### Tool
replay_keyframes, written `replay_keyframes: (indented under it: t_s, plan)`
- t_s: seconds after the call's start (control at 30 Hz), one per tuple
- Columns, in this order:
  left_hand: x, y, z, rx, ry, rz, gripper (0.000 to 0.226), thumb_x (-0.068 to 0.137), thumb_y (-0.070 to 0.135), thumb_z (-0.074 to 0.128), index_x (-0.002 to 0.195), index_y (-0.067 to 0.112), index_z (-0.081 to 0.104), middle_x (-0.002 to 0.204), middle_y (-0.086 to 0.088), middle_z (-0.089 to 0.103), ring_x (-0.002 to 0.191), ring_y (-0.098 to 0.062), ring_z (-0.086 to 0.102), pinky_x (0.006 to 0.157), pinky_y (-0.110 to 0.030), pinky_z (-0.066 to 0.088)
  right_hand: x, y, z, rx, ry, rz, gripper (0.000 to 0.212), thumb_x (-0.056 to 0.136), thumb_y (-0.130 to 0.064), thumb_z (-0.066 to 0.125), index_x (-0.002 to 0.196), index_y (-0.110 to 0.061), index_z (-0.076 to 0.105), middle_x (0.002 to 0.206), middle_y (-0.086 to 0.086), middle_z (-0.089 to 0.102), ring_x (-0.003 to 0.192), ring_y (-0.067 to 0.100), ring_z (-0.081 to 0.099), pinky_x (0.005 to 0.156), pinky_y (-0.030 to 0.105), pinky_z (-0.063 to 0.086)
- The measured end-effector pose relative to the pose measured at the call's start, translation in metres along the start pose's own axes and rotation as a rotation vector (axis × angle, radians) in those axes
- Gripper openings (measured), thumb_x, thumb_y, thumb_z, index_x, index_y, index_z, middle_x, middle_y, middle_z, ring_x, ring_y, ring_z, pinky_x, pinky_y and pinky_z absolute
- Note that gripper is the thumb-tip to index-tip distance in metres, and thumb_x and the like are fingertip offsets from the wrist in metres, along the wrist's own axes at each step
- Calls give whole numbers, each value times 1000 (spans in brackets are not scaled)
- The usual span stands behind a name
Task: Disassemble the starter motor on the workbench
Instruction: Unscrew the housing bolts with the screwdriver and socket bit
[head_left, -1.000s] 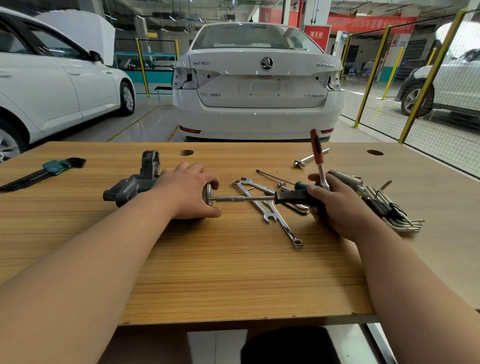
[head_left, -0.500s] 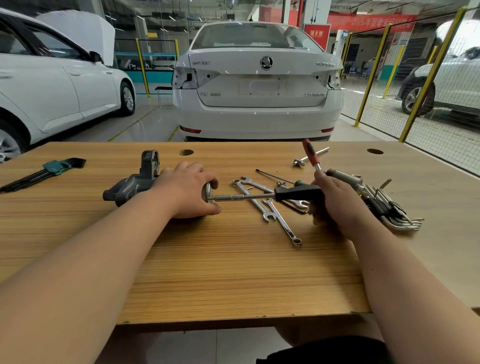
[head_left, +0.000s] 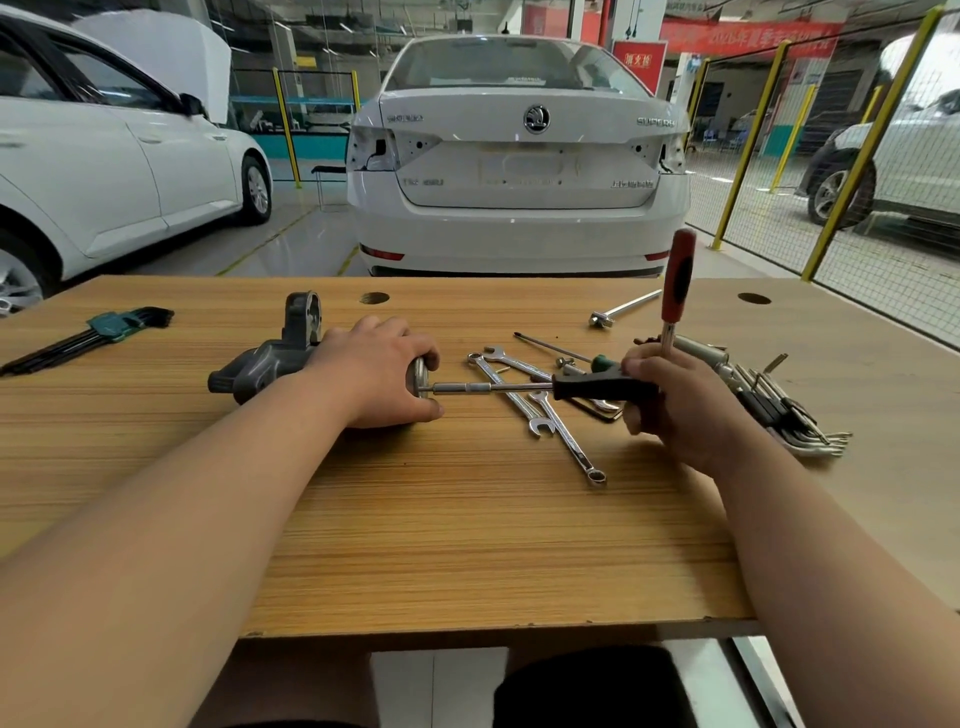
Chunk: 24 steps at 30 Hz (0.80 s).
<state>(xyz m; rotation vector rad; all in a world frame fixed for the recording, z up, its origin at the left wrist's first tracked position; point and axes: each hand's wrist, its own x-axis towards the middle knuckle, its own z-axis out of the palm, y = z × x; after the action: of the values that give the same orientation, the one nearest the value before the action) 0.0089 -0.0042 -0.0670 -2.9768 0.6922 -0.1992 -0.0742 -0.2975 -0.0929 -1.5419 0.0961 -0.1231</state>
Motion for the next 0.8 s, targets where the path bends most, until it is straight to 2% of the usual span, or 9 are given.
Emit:
replay_keyframes:
  t_s: [0.1,0.17,0.23,0.33,0.43,0.53,0.63,0.7,0.8]
  plan:
    - [0,0,0,3,1,-1,58,72,75,55,121,46,43,133,7,42,125,-20,35,97,-46,35,0,2,4,-558,150,-31,32,97,-52,46,95,-26,65,72,8,66,55,17,58,60,34,47]
    - [0,1,0,3,5,-1,59,72,76,54,121,46,43,132,7,42,124,-19,36,97,-46,35,1,0,5,-624,164,-23,40,99,-56,38,96,-27,65,71,7,70,58,18,58,66,37,49]
    - [0,1,0,4,8,-4,59,71,77,52,120,46,43,131,8,43,123,-19,36,96,-46,35,0,-1,5,-633,160,-15,41,100,-54,38,94,-25,65,66,5,68,51,14,54,59,35,47]
    - [-1,2,0,7,9,-11,60,70,79,51,120,46,43,131,8,43,123,-19,36,96,-45,35,1,0,4,-618,154,-1,31,99,-48,45,95,-26,65,63,2,65,45,9,51,52,29,42]
    - [-2,2,0,12,20,-11,61,70,79,51,120,46,44,132,7,43,124,-19,37,96,-45,35,2,1,1,-435,92,25,12,98,-32,56,108,-30,61,88,8,68,59,13,57,55,28,47]
    - [-2,1,-1,5,13,-10,60,71,77,52,121,45,44,133,7,43,124,-20,36,96,-46,35,2,-1,-4,-44,-30,109,32,94,-7,59,123,-20,56,116,17,58,79,23,60,59,28,51]
    - [-1,1,0,1,9,-11,60,71,77,53,121,46,44,133,7,43,125,-20,36,97,-46,35,3,-1,-5,72,-69,100,40,89,7,55,119,-20,55,115,13,50,87,26,57,62,29,51]
    - [-1,1,0,3,13,-12,60,70,77,53,121,46,44,134,7,42,125,-20,36,97,-46,35,4,-1,-4,87,-67,92,39,88,8,55,116,-19,55,116,13,50,89,27,56,65,31,51]
    - [-1,0,0,5,13,-15,59,71,76,53,121,46,43,134,7,42,125,-20,36,97,-46,35,2,-2,-2,84,-56,105,23,92,-4,57,111,-16,56,118,17,55,89,27,59,64,29,54]
